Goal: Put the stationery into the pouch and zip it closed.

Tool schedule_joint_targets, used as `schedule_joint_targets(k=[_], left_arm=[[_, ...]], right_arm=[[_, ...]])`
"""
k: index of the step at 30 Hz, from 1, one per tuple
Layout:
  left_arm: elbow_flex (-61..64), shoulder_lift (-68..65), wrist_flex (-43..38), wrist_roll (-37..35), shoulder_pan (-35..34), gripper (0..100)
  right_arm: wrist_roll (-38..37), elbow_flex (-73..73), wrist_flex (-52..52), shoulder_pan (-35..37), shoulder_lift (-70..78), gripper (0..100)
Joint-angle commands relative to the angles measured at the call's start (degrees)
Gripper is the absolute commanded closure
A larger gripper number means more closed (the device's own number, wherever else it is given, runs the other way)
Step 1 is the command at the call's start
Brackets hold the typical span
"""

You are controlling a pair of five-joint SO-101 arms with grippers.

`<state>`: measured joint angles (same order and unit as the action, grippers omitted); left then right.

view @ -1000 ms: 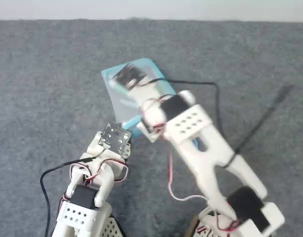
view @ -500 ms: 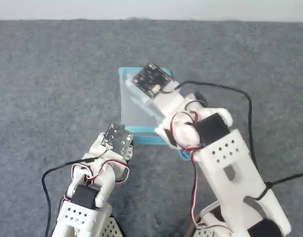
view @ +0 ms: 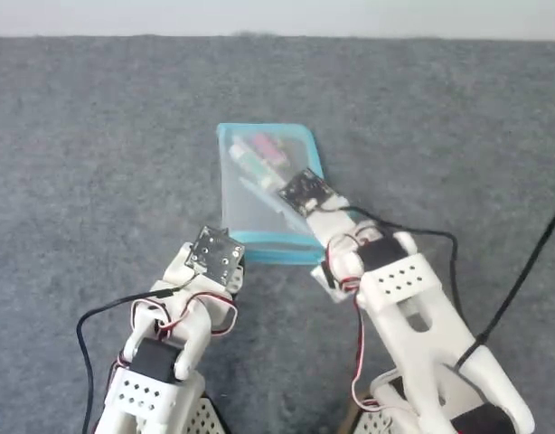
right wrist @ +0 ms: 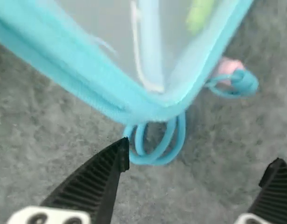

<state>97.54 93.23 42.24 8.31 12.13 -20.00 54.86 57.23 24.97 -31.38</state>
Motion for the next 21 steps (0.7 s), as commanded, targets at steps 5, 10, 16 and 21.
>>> schedule_joint_targets(k=[5, 10, 16, 21], left_arm=[[-0.57, 0.70, 0.26, 0.09, 0.97, 99], [-0.75, 0.70, 0.18, -0.09, 0.97, 99], [-5.93, 0.70, 0.53, -2.73, 0.97, 99], [-11.12, 0.70, 3.43, -6.95, 0.97, 99]], right_arm=[[-2.46, 10.02, -15.08, -1.10, -2.51, 57.2], [-2.20, 11.25, -20.53, -0.84, -2.51, 57.3], [1.93, 13.98, -25.71, -0.66, -2.51, 57.4], [2.20, 14.07, -25.63, -0.75, -2.59, 57.4]])
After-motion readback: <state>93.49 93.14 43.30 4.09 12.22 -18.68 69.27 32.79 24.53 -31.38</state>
